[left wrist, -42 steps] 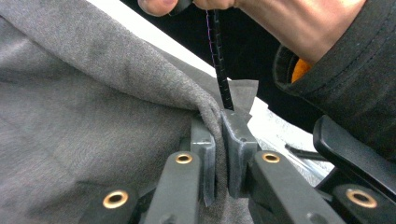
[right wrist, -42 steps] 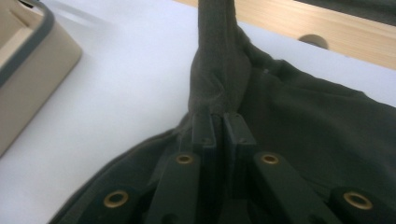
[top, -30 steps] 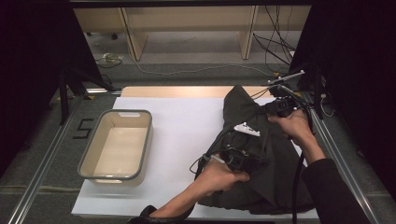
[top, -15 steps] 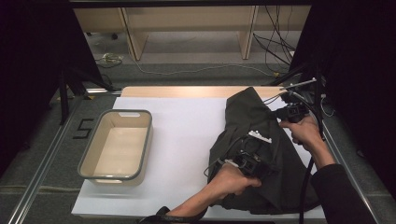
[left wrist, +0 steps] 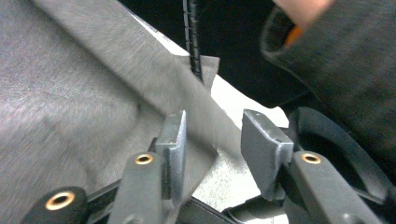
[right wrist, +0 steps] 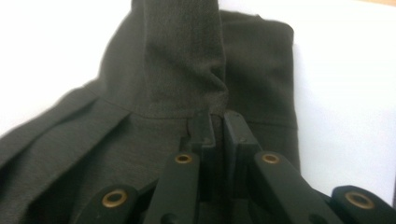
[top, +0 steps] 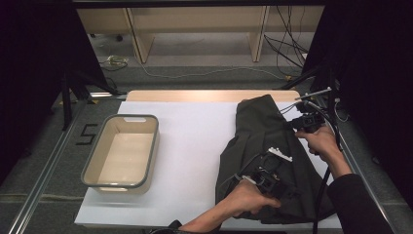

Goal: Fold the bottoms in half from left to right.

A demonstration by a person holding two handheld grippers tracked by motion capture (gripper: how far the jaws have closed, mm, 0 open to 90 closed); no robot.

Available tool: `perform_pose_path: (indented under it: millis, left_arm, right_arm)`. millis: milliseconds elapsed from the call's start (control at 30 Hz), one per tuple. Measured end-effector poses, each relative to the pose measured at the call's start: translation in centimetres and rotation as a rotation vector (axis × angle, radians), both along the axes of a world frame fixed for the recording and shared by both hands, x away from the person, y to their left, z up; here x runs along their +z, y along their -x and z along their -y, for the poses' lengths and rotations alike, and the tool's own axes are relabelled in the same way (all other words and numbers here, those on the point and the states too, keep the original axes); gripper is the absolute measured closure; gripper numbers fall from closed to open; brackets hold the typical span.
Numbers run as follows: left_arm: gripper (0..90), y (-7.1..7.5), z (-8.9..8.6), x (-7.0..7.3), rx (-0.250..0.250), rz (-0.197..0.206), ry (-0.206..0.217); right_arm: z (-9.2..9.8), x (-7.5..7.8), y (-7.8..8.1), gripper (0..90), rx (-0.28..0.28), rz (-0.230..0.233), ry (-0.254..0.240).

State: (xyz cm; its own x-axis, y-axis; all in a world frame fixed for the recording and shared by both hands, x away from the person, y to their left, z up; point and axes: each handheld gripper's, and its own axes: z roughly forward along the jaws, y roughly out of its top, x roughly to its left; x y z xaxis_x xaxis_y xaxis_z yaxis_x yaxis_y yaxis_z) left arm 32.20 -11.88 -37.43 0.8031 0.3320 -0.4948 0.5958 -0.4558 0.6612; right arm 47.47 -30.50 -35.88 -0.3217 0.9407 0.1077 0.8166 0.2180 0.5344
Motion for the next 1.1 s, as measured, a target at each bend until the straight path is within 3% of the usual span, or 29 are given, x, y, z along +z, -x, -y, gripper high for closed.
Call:
perform_pose_path:
  millis: [100,167,267,367,500,567,767,900,1000,1100]
  left_arm:
    - [56.8,0.1,-1.3,0.5,0.008,0.02,-0.004]
    - [54.0,0.0,-2.7,0.7,0.032,0.059,-0.021]
    - [51.0,-0.7,-5.3,0.6,0.1,0.096,-0.058]
    - [50.9,-1.8,-7.9,-0.2,0.161,0.102,-0.076]
    - [48.2,-2.8,-10.2,-1.0,0.24,0.129,-0.129]
    - [46.9,-3.1,-11.2,-1.2,0.272,0.129,-0.136]
    - [41.2,-3.5,-12.6,-1.8,0.316,0.117,-0.16]
    - [37.2,-3.6,-13.2,-2.2,0.338,0.115,-0.161]
    - [34.9,-3.9,-13.8,-2.7,0.353,0.103,-0.171]
    - [33.6,-4.0,-14.0,-3.2,0.363,0.09,-0.181]
  right_arm:
    - [0.6,-0.5,-0.1,84.8,-0.008,-0.008,0.001]
    - [0.9,-0.9,-0.2,84.8,-0.016,-0.014,0.006]
    - [1.4,-1.4,-0.3,84.7,-0.028,-0.019,0.013]
    - [1.8,-1.9,-0.3,84.4,-0.034,-0.025,-0.003]
    - [2.2,-2.1,-0.1,84.5,-0.041,-0.032,-0.001]
    - [2.5,-2.0,-0.1,84.6,-0.046,-0.029,-0.003]
    - [3.2,-2.0,-0.5,84.7,-0.061,-0.039,0.021]
    - [4.1,-1.8,-0.6,83.2,-0.1,-0.029,0.019]
    - [4.1,-2.3,0.0,77.4,-0.096,-0.029,0.052]
    - [4.5,-2.6,1.1,63.3,-0.117,-0.005,0.057]
